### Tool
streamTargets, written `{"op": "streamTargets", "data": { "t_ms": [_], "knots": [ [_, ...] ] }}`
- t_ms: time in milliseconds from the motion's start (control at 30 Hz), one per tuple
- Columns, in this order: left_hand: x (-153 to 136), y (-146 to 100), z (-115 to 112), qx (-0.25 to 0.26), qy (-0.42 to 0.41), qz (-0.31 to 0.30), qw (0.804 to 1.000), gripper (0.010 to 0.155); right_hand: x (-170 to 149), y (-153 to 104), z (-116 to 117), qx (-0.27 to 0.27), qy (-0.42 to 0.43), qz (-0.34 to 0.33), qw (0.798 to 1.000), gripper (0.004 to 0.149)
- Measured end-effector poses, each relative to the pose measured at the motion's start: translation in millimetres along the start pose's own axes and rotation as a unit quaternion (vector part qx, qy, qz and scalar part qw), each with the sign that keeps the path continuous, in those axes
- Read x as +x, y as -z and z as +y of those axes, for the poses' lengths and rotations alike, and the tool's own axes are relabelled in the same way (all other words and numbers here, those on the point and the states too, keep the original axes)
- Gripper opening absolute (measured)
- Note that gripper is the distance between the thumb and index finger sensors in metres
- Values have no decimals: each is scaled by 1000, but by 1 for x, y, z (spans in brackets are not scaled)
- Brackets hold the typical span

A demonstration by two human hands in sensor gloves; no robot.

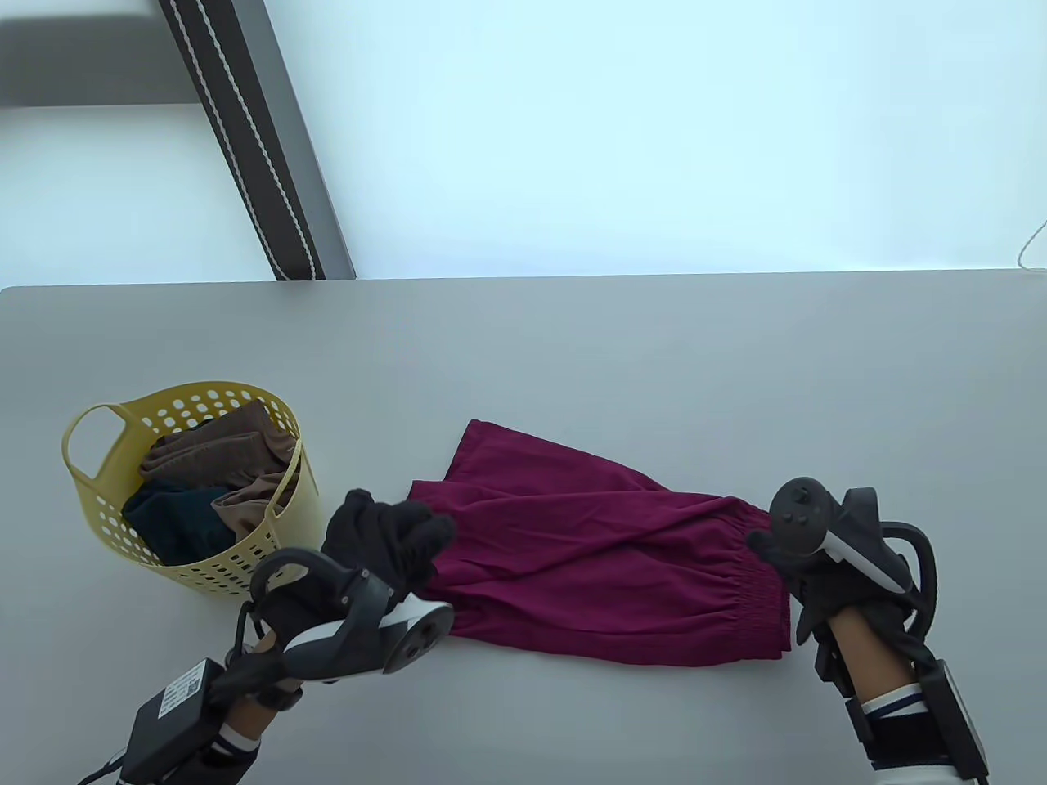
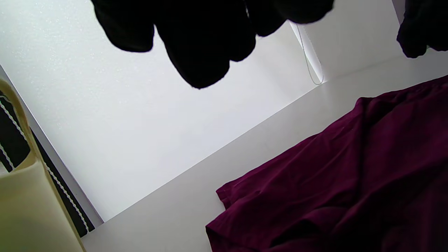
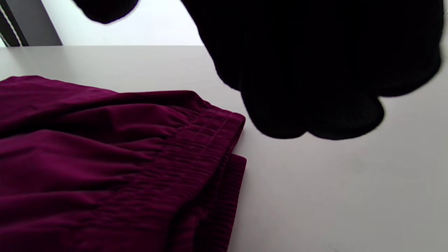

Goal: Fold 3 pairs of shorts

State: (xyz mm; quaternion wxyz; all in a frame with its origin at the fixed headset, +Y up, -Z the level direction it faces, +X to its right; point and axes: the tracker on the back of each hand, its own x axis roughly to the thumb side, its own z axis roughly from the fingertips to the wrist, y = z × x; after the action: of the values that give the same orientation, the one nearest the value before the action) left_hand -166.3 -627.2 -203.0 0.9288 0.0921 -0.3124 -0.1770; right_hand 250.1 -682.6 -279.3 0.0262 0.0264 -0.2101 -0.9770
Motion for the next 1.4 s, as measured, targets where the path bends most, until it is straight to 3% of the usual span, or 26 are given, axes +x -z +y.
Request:
{"op": "streamTargets", "data": {
  "t_ms": [67,133,233,433,733,1000,1233,1400],
  "knots": [
    [9,-13,-8,-11,10,-25,1000,52,5,10,19,85,-44,6,995,88],
    [16,-21,-15,-18,52,-36,998,52,9,19,39,134,-61,16,989,99],
    [22,-24,-25,-21,100,-32,994,52,13,34,61,189,-37,18,981,104],
    [28,-21,-49,-26,145,-22,989,53,19,52,57,142,-47,77,986,97],
    [28,-20,-68,-56,157,-21,986,54,-6,62,45,-4,77,176,981,83],
    [19,-16,-88,-77,179,-5,981,54,-45,44,36,-133,288,196,928,65],
    [16,-13,-89,-79,170,-2,982,54,-36,17,-30,-303,242,165,907,61],
    [18,-14,-89,-77,175,-6,982,54,29,2,-90,-388,127,109,906,60]
  ]
}}
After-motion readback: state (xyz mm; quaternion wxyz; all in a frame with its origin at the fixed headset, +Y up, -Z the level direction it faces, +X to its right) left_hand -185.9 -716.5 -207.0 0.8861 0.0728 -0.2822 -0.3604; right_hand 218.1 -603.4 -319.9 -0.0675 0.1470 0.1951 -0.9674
